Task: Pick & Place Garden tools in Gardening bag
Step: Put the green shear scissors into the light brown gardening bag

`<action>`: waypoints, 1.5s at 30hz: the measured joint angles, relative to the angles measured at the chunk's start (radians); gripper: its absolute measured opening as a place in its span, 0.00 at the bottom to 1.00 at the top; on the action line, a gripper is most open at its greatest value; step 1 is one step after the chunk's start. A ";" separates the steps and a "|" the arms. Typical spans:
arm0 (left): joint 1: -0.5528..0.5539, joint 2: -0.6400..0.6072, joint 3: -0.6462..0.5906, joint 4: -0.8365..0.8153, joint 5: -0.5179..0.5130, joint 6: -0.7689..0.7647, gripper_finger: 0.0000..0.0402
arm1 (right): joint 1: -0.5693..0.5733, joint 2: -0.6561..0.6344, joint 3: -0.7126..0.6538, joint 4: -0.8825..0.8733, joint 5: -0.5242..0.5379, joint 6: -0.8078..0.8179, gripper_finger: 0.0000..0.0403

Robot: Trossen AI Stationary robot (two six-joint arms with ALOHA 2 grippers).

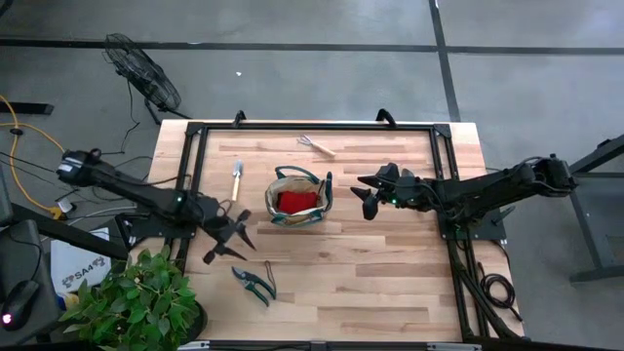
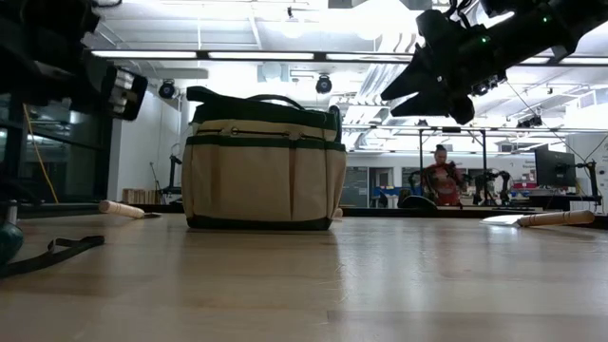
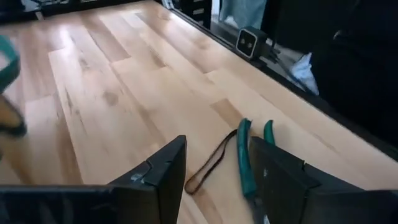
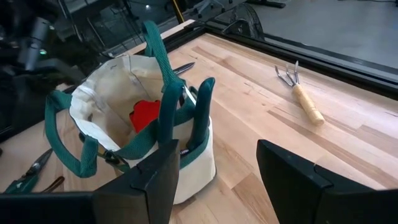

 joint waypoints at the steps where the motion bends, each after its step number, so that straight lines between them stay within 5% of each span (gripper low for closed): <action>1: -0.023 0.029 0.025 -0.014 -0.023 0.010 0.43 | 0.000 0.000 0.000 0.000 0.000 0.001 0.51; 12: -0.166 0.382 0.329 -0.328 -0.223 0.059 0.43 | 0.000 0.000 0.000 0.000 -0.003 0.021 0.51; 28: -0.290 0.664 0.514 -0.392 -0.307 0.058 0.43 | 0.000 0.000 0.000 -0.002 -0.004 0.027 0.51; 45: -0.295 0.847 0.638 -0.420 -0.208 0.114 0.42 | 0.000 0.000 0.000 -0.046 -0.004 0.048 0.51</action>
